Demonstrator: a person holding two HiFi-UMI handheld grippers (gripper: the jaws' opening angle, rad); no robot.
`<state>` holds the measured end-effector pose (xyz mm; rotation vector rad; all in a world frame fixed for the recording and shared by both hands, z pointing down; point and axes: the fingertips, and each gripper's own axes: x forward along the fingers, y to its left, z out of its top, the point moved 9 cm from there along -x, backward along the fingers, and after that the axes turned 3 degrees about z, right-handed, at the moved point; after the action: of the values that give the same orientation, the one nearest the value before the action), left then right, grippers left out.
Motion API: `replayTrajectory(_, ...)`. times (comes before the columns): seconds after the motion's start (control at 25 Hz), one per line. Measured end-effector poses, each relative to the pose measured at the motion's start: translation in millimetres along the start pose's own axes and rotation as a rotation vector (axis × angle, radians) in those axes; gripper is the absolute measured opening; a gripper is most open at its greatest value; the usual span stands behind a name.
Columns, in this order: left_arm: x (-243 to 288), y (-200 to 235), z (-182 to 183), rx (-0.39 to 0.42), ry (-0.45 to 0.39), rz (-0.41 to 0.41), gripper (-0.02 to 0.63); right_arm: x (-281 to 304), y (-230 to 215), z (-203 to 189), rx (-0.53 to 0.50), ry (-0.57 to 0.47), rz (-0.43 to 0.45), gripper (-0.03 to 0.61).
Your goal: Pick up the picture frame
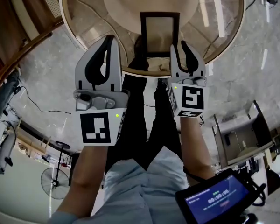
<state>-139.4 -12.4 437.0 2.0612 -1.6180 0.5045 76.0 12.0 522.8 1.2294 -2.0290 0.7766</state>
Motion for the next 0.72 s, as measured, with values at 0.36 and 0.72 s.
replayTrajectory(0.36,6.3,4.8,-17.4,-0.004,0.039,-0.004,0.011,12.6,-5.4,-20.4,0.019,0.041,-0.004,0.115)
replayTrajectory(0.72,7.8,5.1,-24.6,-0.011,0.053,-0.016,0.011,22.4,-5.5,-28.5,0.046,0.054,-0.001,0.114)
